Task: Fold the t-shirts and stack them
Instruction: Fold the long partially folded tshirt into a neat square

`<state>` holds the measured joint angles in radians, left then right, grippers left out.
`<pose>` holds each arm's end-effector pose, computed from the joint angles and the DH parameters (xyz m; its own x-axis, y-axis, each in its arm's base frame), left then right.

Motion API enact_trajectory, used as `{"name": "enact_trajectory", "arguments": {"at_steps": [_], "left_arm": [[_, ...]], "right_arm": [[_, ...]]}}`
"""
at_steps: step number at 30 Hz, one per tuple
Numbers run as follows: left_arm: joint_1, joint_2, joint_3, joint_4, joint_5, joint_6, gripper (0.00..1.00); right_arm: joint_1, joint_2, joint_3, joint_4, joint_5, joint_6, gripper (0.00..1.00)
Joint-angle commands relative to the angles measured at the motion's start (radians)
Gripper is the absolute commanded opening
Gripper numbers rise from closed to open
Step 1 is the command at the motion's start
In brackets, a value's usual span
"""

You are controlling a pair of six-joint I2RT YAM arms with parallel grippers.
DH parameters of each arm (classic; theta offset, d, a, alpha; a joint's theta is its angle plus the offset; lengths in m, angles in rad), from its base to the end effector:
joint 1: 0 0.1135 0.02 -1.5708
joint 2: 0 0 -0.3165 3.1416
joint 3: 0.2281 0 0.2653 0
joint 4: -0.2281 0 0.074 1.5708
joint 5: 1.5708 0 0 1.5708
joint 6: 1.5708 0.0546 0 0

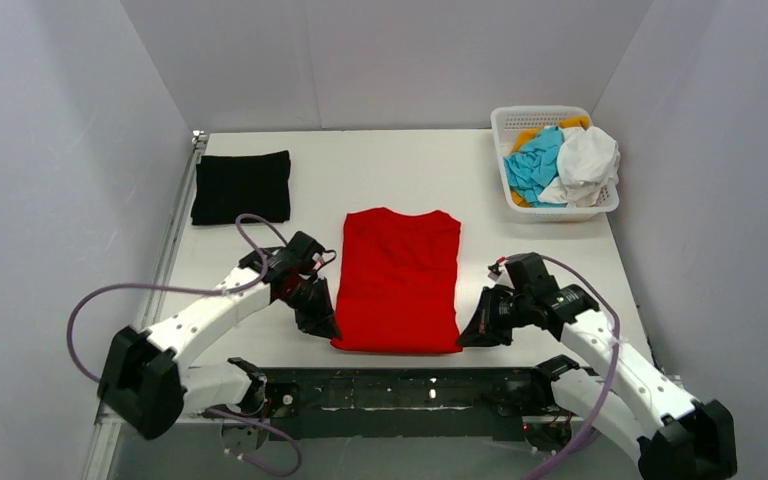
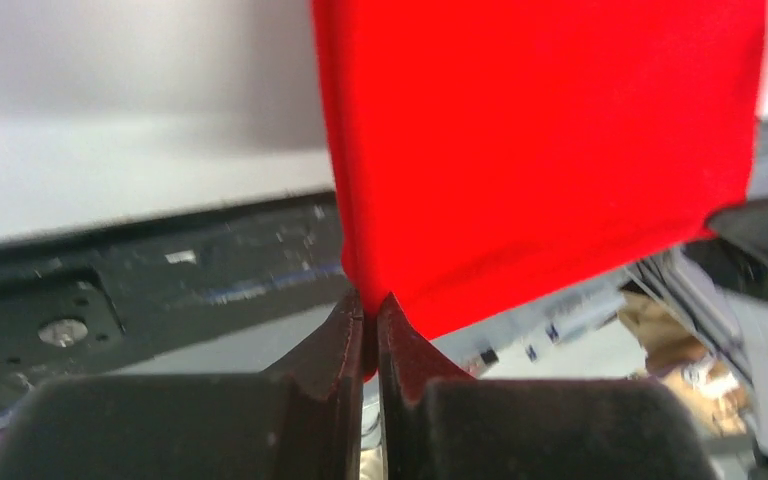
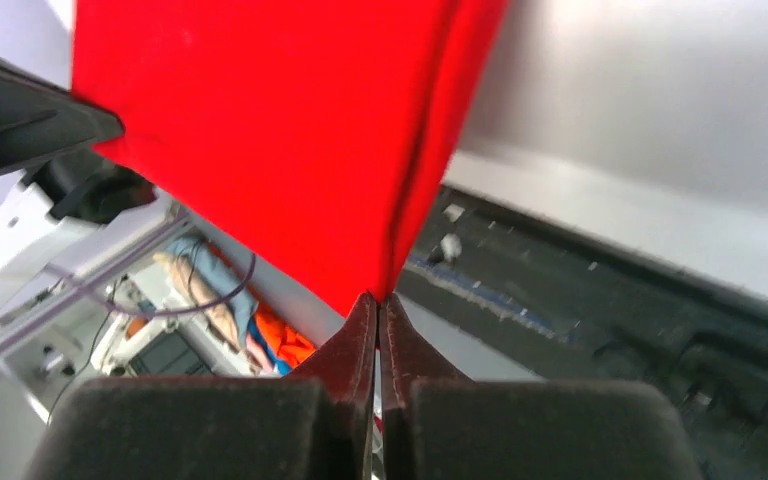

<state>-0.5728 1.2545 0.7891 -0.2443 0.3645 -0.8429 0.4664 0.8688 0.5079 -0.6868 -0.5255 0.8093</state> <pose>0.2199 -0.1650 0.2705 -0.9120 -0.2418 -0.3313 0.0793 0.6885 -0.7209 0.1120 0.0870 0.2150 -0.9775 0.2089 -0.0302 0.1372 0.7373 0.6614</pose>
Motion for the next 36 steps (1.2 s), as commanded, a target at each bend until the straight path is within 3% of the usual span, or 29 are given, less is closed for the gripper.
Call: {"name": "enact_trajectory", "arguments": {"at_steps": [1,7,13,20,26,36], "left_arm": [[-0.012,-0.165,0.015,-0.287,0.14,-0.024,0.0],[-0.008,-0.197,0.111,-0.314,0.062,-0.005,0.0],[0.049,-0.091,0.21,-0.249,0.015,0.012,0.0],[0.113,0.064,0.376,-0.243,-0.024,0.051,0.0],[0.151,0.207,0.516,-0.277,-0.081,0.095,0.0],[0.197,0.414,0.683,-0.263,-0.142,0.123,0.0]], "right_arm": [[0.005,-0.113,0.119,-0.208,-0.086,-0.008,0.01],[-0.009,-0.079,0.253,-0.215,0.011,-0.021,0.01],[-0.051,0.058,0.365,-0.117,0.045,-0.071,0.01],[-0.139,0.19,0.522,-0.129,0.091,-0.166,0.01],[-0.197,0.304,0.567,-0.039,0.035,-0.165,0.01],[-0.242,0.489,0.688,0.057,0.122,-0.162,0.01]]}}
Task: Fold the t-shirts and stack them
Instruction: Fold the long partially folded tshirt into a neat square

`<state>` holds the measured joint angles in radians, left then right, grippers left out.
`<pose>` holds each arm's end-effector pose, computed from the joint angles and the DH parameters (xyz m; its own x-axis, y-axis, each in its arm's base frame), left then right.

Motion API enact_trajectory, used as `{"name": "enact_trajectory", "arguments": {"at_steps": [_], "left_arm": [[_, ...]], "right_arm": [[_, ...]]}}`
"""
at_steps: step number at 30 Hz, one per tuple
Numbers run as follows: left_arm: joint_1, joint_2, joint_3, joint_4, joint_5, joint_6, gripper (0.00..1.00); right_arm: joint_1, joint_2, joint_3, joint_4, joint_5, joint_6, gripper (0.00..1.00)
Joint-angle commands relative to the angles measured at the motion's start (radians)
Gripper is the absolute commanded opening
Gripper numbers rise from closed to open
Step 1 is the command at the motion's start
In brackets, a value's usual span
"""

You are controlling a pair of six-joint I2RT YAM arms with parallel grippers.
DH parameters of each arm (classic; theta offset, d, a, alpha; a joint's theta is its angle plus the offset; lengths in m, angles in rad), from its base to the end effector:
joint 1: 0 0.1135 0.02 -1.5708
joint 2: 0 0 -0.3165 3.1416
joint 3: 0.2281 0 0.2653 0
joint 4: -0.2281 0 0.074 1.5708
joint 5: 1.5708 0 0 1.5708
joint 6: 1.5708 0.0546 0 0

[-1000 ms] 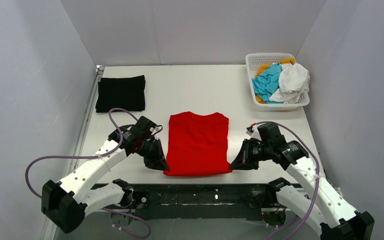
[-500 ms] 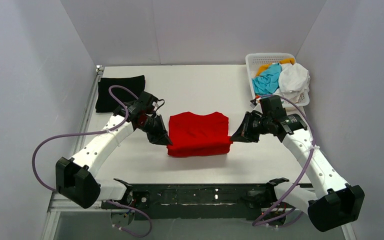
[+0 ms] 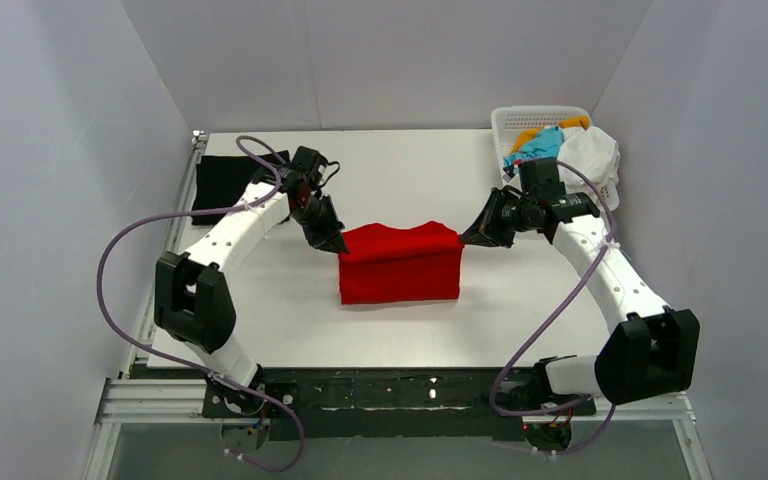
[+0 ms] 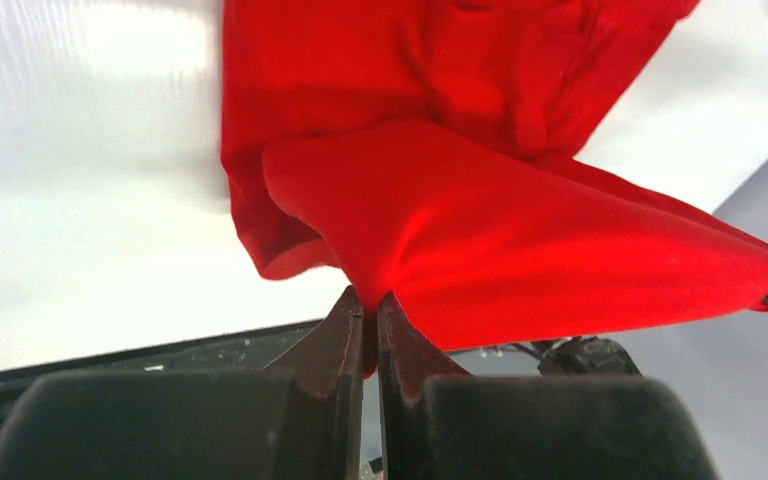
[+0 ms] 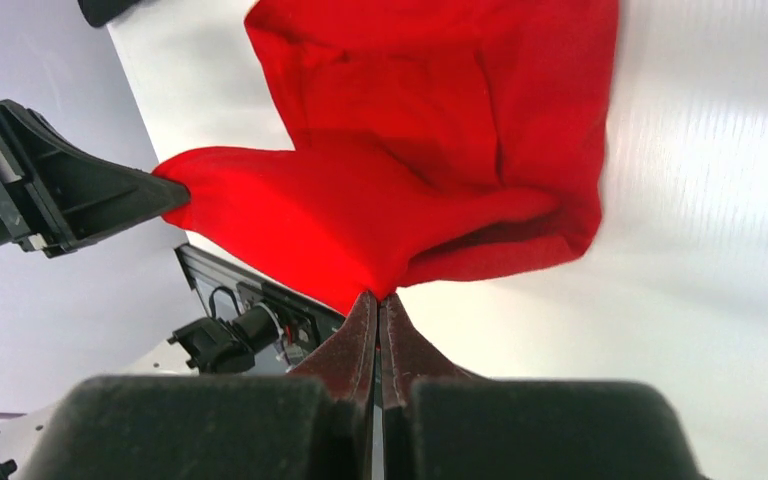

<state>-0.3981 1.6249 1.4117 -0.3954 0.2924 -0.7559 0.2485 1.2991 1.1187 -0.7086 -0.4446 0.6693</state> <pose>0.3681 -0.1719 0.3613 -0.7877 -0.3813 -0.4840 0.0673 0.7276 -0.6827 0.2635 0.0911 0.3353 -0.8910 0.3518 -0.2870 0.0868 0.7525 0.6529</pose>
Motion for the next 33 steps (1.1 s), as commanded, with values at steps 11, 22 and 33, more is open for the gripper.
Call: {"name": "enact_trajectory", "arguments": {"at_steps": [11,22,33], "left_arm": [[0.051,0.237,0.19,-0.071,-0.156,0.089,0.0],[0.081,0.44,0.342,-0.057,-0.172,0.125,0.0],[0.092,0.503,0.447,-0.079,-0.19,0.144,0.53]], "right_arm": [[-0.037,0.244,0.187,0.139,0.081,-0.039,0.01],[-0.048,0.466,0.283,0.177,0.129,-0.06,0.01],[-0.049,0.629,0.474,0.077,0.183,-0.085,0.48]]}}
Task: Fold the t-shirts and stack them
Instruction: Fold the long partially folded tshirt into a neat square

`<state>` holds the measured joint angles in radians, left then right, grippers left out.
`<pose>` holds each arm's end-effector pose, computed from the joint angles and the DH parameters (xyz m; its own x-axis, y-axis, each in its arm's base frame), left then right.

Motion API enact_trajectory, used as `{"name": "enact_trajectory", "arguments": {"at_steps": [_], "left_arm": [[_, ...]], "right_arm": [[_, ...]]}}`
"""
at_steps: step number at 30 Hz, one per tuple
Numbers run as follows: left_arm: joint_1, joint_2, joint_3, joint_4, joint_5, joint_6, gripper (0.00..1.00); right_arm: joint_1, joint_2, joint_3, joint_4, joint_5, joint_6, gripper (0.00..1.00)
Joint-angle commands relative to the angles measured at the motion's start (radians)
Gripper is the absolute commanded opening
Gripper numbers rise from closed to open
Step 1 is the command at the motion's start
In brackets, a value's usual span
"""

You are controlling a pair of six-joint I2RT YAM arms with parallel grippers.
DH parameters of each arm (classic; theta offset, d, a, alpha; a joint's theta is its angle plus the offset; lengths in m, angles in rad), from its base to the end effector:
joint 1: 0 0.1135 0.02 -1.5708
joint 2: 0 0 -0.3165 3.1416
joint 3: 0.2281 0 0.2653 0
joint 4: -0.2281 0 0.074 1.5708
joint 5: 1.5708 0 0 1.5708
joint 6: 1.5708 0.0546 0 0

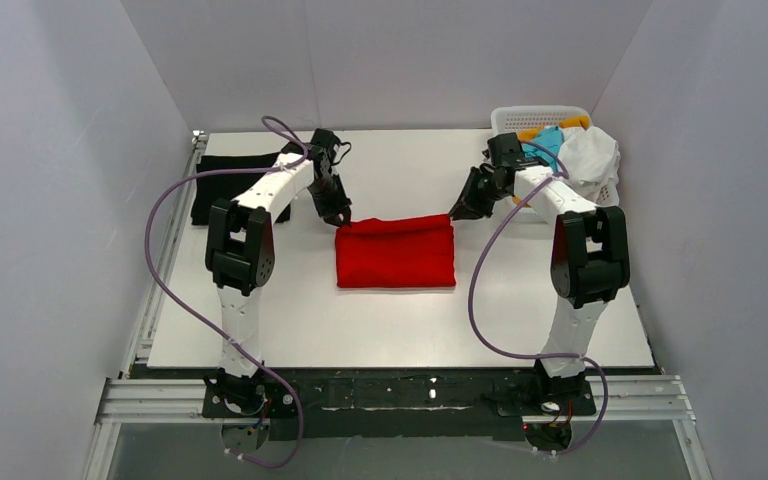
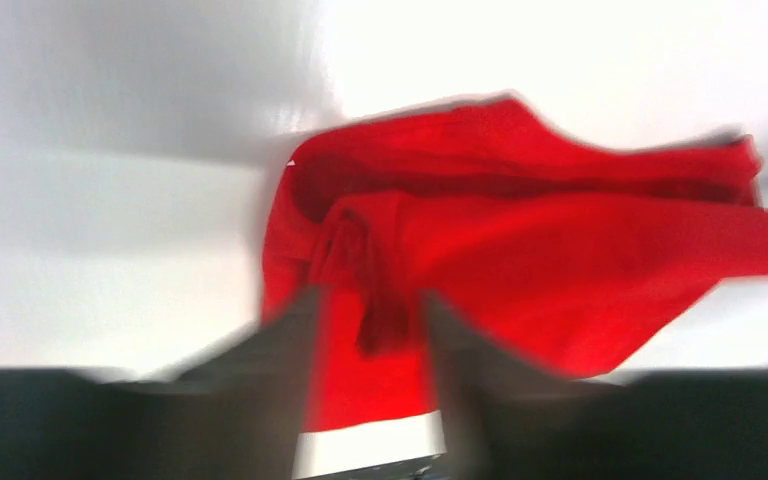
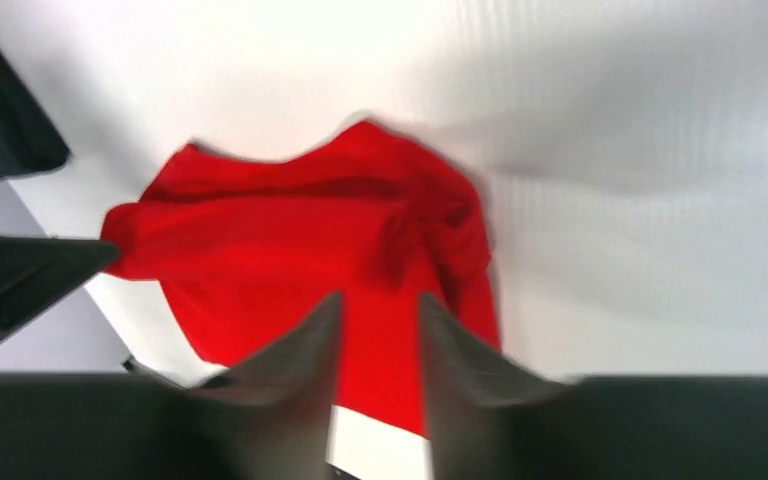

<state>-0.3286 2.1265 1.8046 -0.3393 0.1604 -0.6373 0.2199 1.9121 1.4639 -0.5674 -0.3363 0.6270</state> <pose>0.5197 -0.1864 0.2790 -0.7277 -0.3725 -0.5760 0.0061 0.8362 -0.5485 0.4362 0.1160 0.2471 -0.8920 0.3682 -0.2623 0.1824 0.8241 0.5364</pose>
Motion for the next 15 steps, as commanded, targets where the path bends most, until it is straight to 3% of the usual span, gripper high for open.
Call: {"name": "enact_trajectory", "arguments": {"at_steps": [1,2,5,9,15], "left_arm": [[0.022,-0.007,0.068,-0.143,-0.07,0.03,0.9],[0.024,-0.018,0.08,-0.154,-0.087,0.035,0.97],[0.024,-0.066,0.11,-0.199,-0.144,0.04,0.98],[0.025,-0.162,-0.004,-0.161,-0.07,0.059,0.98],[0.021,-0.201,-0.203,-0.078,0.126,0.144,0.98]], "right_arm": [[-0.02,0.019,0.156,-0.087,0.088,-0.049,0.59],[-0.02,0.018,0.183,-0.106,0.099,-0.054,0.67],[-0.019,-0.014,0.215,-0.135,0.118,-0.064,0.78],[-0.018,-0.109,0.111,-0.084,0.059,-0.067,0.82],[-0.019,-0.359,-0.21,0.091,0.062,-0.039,0.85]]}}
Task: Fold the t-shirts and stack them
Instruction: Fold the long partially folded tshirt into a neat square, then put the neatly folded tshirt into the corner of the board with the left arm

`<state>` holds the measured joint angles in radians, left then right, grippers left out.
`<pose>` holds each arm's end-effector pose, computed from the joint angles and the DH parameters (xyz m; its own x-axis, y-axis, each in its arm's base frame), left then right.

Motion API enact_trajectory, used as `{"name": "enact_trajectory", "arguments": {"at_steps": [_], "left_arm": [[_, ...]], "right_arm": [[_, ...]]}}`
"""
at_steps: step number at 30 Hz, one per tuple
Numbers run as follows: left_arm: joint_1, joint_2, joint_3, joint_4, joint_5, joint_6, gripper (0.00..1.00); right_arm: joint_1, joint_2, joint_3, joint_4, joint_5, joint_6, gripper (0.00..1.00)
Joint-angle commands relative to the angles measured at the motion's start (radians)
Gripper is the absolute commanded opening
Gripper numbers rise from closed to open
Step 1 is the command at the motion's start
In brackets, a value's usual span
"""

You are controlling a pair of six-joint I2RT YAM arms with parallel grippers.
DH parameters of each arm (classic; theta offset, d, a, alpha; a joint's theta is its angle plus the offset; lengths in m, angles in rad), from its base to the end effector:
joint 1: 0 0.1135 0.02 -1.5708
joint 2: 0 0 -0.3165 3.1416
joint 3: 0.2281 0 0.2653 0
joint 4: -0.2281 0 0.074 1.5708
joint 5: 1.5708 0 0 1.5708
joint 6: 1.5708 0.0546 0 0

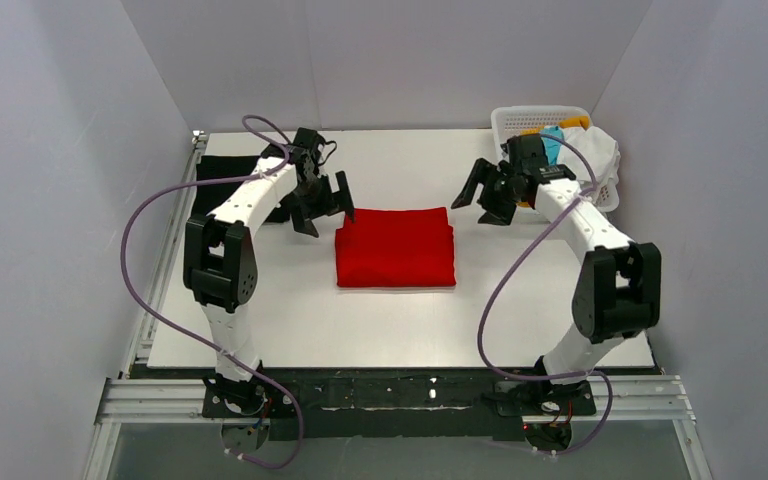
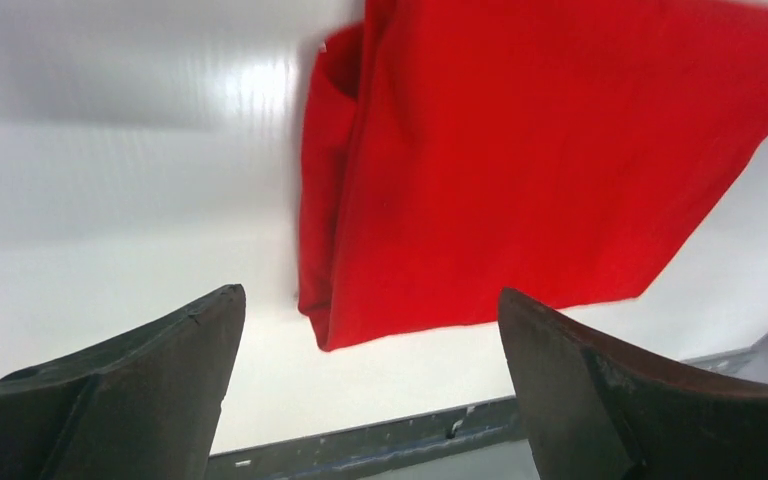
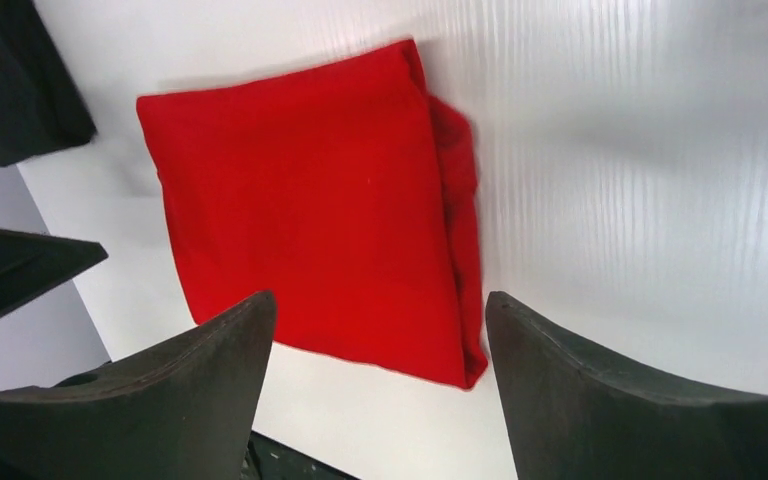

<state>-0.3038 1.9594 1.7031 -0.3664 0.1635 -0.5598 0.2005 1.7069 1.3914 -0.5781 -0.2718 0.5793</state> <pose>0.4830 -0.1607 0.3243 -0.6953 -0.3311 -0.6379 0.0615 0.8569 -0.5118 0.3955 0.0953 0.3053 -0.8344 0.3686 -0.4098 0.1196 0.8469 0.5181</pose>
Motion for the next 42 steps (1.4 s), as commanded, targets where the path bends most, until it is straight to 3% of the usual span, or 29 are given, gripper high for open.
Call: {"name": "enact_trajectory", "arguments": {"at_steps": [1,8,20,24,28,33,37,42], "left_arm": [[-0.005,-0.027,-0.122,-0.041,0.129,0.073,0.98],[-0.021,0.061,-0.177,0.054,0.219,0.085,0.98],[-0.104,0.161,-0.219,0.072,0.17,0.072,0.98],[-0.156,0.207,-0.181,0.035,0.067,0.067,0.77],[-0.203,0.262,-0.097,-0.057,-0.122,0.045,0.44],[-0.211,0.321,-0.007,-0.155,-0.259,-0.002,0.0],[-0.212,0.356,0.111,-0.279,-0.408,0.015,0.0],[-0.203,0.33,0.228,-0.311,-0.553,0.098,0.0]], "right_arm": [[0.0,-0.189,-0.173,0.109,0.008,0.008,0.85],[-0.001,-0.341,-0.295,0.052,0.035,-0.035,0.87],[-0.001,-0.489,-0.34,-0.028,0.094,-0.097,0.86],[-0.001,-0.516,-0.362,-0.037,0.138,-0.109,0.86],[-0.003,-0.531,-0.375,-0.042,0.142,-0.124,0.86],[-0.004,-0.553,-0.382,-0.039,0.146,-0.143,0.86],[-0.004,-0.565,-0.385,-0.035,0.156,-0.163,0.86],[-0.006,-0.555,-0.384,-0.055,0.191,-0.184,0.86]]}}
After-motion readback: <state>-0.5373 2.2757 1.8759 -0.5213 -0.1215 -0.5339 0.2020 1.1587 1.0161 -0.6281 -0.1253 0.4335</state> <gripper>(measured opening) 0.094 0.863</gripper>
